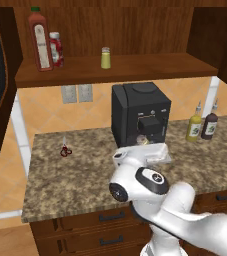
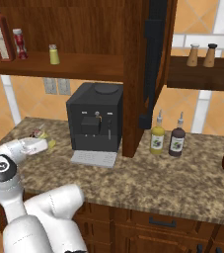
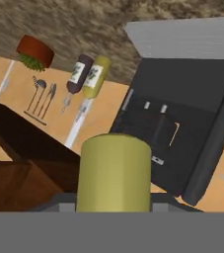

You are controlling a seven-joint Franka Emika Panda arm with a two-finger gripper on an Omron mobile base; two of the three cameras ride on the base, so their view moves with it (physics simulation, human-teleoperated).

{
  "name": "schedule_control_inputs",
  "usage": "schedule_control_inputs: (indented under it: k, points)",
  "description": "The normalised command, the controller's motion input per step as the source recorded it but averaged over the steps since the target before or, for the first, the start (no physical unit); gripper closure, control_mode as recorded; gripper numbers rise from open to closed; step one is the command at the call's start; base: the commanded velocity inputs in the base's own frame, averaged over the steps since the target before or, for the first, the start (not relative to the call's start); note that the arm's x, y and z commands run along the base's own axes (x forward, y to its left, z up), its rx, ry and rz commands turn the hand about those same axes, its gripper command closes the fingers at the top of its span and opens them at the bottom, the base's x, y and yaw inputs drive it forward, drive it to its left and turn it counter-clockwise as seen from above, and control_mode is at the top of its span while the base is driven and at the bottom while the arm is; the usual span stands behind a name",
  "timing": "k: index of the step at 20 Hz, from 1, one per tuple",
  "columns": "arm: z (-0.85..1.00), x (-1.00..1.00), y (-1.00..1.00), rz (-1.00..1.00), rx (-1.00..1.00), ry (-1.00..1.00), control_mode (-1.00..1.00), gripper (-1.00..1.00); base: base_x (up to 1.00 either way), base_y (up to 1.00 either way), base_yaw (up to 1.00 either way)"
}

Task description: Put the shaker and condiment bottle from the counter next to their counterparts in the cabinet.

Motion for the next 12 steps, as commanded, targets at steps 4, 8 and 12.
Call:
schedule_control_inputs:
  k: [4,8,12]
  points:
    - [1.00,0.00,-0.36,0.09,0.01,0.01,-1.00,1.00,0.00,0.00,0.00]
    - [1.00,0.00,-0.13,0.00,0.09,0.01,-1.00,1.00,0.00,0.00,0.00]
    - [1.00,-0.13,0.03,0.06,0.08,0.00,-1.00,1.00,0.00,0.00,0.00]
